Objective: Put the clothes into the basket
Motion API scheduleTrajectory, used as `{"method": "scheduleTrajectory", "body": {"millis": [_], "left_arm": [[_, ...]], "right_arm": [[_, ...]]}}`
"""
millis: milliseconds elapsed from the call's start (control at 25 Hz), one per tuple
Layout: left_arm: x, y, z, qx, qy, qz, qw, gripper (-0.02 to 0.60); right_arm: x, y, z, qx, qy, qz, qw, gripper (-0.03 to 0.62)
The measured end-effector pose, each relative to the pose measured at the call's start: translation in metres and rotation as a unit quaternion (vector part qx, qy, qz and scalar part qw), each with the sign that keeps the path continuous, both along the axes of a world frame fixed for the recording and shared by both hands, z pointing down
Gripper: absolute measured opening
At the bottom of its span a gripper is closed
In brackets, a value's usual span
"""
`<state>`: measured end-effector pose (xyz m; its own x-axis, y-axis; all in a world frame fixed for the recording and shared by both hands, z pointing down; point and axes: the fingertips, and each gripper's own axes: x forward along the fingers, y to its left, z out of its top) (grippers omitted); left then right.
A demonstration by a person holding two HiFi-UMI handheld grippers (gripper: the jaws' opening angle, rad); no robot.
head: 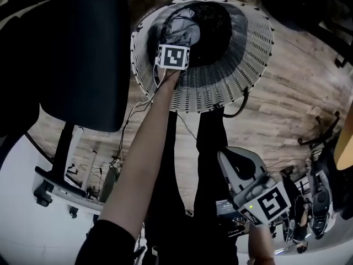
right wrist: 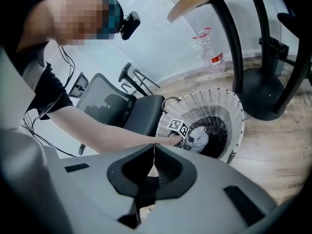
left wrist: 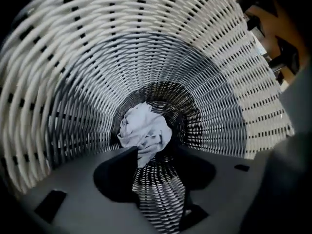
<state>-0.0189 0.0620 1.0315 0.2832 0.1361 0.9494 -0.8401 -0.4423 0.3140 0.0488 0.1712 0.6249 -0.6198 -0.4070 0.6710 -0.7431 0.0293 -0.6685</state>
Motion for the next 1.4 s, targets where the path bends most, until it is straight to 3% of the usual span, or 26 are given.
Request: {"method": "scheduleTrajectory", "body": {"millis": [360, 600, 840, 960, 1120, 1400], "left_arm": [[-0.011, 0.000, -0.081, 0.019, -0.005, 0.039, 0.9991, 0.219], [-0.010, 0.003, -0.153, 0.024, 0.008, 0.013, 0.9996, 0.219], [0.006, 0.013, -0.213, 0.054, 0.023, 0.088, 0.9944, 0.218], [0.007, 0.017, -0.247, 0.061, 0.027, 0.106, 0.9921, 0.212], [0.015, 0.025, -0.294, 0.078, 0.049, 0.110, 0.9896, 0.140], [0.025, 0.049, -0.387, 0.114, 0.065, 0.065, 0.9891, 0.061]], "right_arm": [[0.008, -0.003, -0.057, 0.042, 0.017, -0.004, 0.999, 0.017], [0.023, -0.002, -0.106, 0.071, 0.054, -0.021, 0.996, 0.017], [0.048, 0.003, -0.141, 0.089, 0.052, -0.012, 0.995, 0.017], [0.059, 0.000, -0.158, 0.112, 0.061, -0.011, 0.992, 0.017], [0.076, -0.003, -0.180, 0.135, 0.073, -0.010, 0.988, 0.017], [0.096, 0.007, -0.230, 0.164, 0.087, -0.020, 0.982, 0.017]]}}
